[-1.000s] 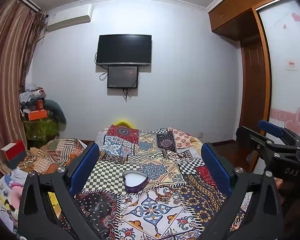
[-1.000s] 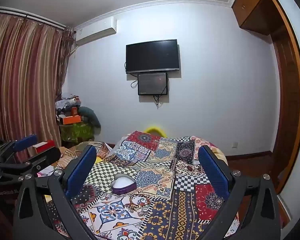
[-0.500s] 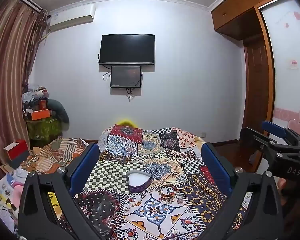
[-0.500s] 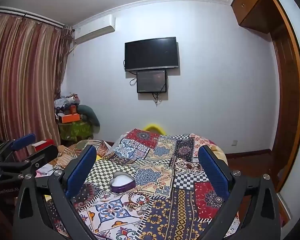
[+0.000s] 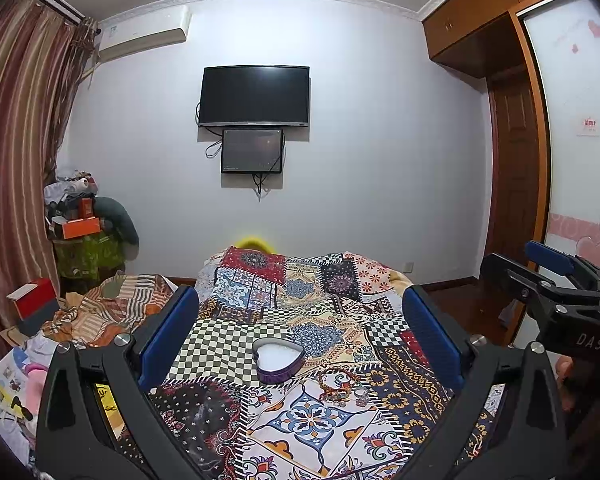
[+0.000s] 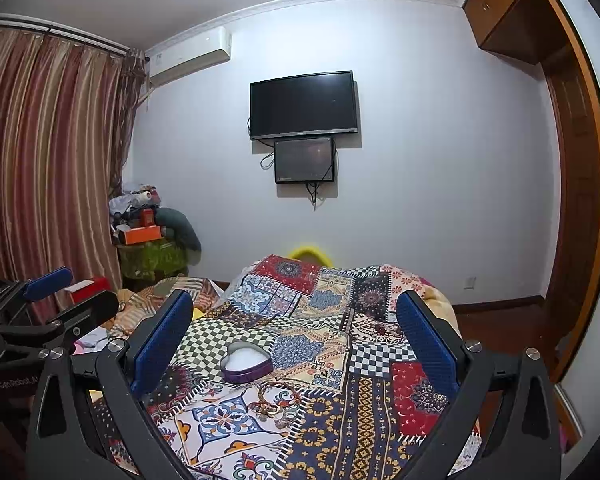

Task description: Organize jewelry

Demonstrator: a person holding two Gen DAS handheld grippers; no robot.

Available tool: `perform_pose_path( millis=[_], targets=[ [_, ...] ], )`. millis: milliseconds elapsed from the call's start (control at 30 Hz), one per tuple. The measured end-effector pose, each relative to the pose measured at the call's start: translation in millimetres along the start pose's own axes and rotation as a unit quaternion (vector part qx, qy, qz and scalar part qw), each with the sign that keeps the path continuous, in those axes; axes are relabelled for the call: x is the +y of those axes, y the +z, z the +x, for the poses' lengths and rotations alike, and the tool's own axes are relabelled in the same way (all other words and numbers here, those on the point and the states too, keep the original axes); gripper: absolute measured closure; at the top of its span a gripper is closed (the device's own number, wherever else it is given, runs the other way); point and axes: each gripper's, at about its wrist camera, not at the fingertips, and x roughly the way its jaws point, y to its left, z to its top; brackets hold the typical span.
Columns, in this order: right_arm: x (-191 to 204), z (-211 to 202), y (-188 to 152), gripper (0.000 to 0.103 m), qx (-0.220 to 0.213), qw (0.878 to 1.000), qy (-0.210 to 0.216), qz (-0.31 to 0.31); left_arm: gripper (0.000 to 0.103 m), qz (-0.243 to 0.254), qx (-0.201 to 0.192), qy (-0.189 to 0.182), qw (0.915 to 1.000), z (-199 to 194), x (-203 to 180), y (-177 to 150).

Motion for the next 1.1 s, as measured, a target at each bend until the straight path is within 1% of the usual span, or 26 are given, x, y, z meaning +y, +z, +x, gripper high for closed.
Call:
perform_pose_path(
  millis=[1100],
  targets=[
    [-1.7, 0.1, -2.0, 0.002, 0.001, 1.000, 0.001, 0.003, 0.001, -0.002, 0.001, 0.000, 1.0000, 0.4, 0.9, -1.2]
  ],
)
